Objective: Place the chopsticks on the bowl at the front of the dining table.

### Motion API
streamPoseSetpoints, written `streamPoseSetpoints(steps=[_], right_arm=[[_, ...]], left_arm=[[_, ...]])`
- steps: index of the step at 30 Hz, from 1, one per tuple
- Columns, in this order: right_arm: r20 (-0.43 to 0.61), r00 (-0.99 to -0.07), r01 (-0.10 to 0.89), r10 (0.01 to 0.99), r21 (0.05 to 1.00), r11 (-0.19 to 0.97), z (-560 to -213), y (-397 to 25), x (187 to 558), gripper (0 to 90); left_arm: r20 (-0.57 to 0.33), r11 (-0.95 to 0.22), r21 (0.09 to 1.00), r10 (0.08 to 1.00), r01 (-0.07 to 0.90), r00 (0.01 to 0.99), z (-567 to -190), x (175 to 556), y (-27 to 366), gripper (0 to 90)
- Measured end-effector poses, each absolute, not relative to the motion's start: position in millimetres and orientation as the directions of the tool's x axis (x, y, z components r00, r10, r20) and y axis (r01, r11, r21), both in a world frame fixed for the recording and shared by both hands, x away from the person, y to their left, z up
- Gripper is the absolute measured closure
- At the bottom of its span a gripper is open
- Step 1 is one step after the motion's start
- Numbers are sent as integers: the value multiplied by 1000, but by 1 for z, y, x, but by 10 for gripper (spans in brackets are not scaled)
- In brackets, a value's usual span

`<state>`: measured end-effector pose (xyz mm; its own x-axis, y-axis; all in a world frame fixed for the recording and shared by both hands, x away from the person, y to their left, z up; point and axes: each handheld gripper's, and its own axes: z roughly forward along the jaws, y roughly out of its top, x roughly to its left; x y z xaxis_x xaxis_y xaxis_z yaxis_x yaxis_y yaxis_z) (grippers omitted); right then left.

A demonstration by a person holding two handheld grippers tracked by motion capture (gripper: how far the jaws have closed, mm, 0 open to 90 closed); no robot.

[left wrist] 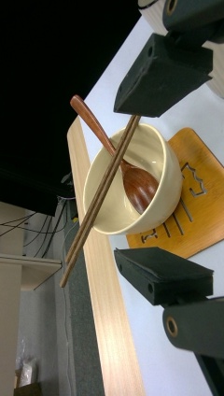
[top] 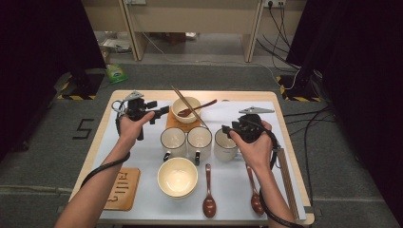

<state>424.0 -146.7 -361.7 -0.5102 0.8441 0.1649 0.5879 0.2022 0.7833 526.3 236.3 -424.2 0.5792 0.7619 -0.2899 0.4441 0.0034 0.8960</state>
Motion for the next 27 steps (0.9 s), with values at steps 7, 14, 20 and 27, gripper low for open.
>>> streamPoseSetpoints(steps=[7,14,20,27], right_arm=[[167,-505,583,847,789,192,-364,-154,416,524],[156,-508,566,847,802,192,-362,-160,407,521],[161,-502,548,850,820,168,-360,-168,399,518],[163,-501,541,850,826,161,-360,-173,395,516]], left_arm=[[-290,-2,894,759,447,583,-426,532,231,239],[-289,-6,893,760,451,582,-425,536,228,239],[-284,-18,891,759,454,586,-424,542,224,238],[-276,-30,891,755,453,594,-423,548,216,239]])
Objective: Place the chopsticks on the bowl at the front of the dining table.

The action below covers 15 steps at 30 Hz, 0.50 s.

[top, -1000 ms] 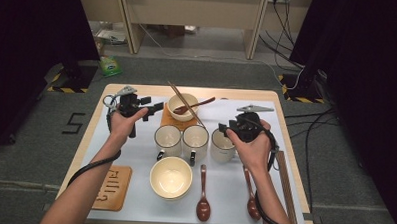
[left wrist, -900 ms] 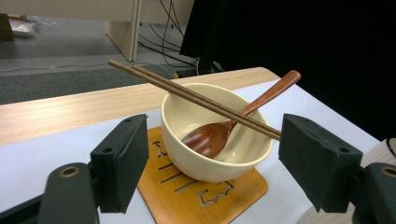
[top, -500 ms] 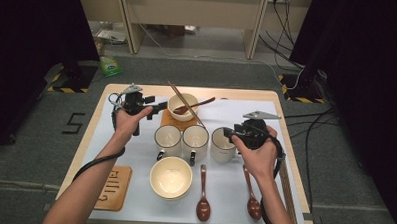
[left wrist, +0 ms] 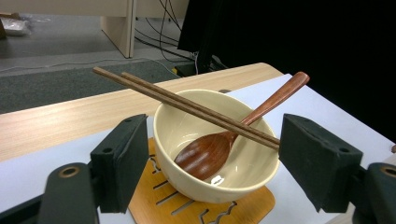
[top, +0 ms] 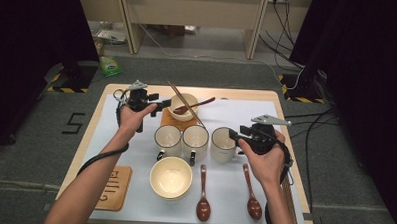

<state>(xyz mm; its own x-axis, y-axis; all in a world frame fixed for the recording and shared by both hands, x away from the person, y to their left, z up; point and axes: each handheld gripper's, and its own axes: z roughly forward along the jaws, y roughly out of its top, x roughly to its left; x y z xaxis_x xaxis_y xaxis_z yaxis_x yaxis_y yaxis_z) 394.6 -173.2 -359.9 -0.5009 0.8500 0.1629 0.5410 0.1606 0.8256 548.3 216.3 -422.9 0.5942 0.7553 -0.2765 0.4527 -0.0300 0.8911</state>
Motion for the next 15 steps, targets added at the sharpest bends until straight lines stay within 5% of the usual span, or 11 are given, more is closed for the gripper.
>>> streamPoseSetpoints(steps=[15], right_arm=[[171,-494,545,852,825,151,-363,-179,390,513]], left_arm=[[-267,-55,890,741,452,616,-423,559,197,241]])
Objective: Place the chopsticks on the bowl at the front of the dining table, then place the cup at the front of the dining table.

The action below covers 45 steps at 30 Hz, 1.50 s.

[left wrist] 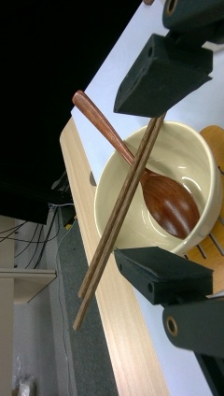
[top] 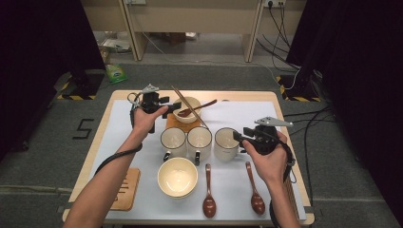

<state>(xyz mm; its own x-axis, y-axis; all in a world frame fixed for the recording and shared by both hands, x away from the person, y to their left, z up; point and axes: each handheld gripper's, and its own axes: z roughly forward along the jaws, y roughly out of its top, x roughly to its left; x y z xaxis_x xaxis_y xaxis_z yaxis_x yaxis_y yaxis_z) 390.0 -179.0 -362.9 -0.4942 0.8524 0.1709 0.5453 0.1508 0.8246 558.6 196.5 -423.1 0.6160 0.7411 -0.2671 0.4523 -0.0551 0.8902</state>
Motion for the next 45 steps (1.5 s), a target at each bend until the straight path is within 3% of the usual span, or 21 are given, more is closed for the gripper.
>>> streamPoseSetpoints(steps=[45], right_arm=[[196,-485,561,852,817,131,-368,-186,390,511]], left_arm=[[-236,-131,864,747,486,622,-428,582,174,235]])
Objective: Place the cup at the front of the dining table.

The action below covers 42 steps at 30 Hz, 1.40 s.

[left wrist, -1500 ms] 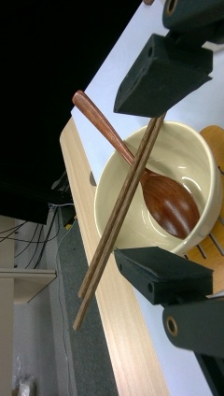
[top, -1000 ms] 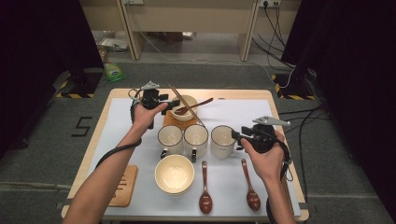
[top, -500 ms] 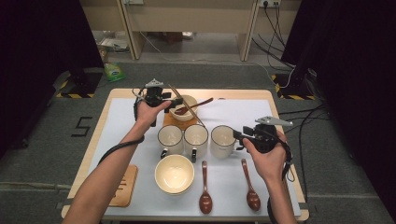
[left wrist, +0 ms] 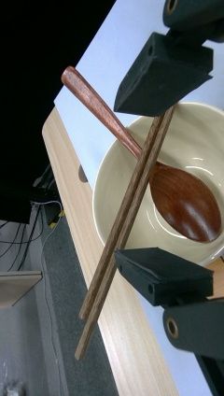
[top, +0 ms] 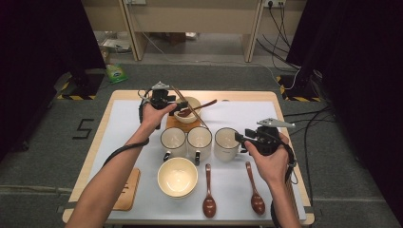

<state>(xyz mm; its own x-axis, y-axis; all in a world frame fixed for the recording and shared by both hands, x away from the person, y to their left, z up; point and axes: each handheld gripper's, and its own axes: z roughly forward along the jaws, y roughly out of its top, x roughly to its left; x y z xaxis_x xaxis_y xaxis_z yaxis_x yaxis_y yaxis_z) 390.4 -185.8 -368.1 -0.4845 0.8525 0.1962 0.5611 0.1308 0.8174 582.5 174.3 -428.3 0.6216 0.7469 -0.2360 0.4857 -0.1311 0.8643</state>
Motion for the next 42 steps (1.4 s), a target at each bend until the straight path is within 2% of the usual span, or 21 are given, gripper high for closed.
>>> streamPoseSetpoints(steps=[42], right_arm=[[205,-491,574,847,807,138,-374,-185,392,509]], left_arm=[[-246,-150,828,769,541,590,-437,600,151,235]])
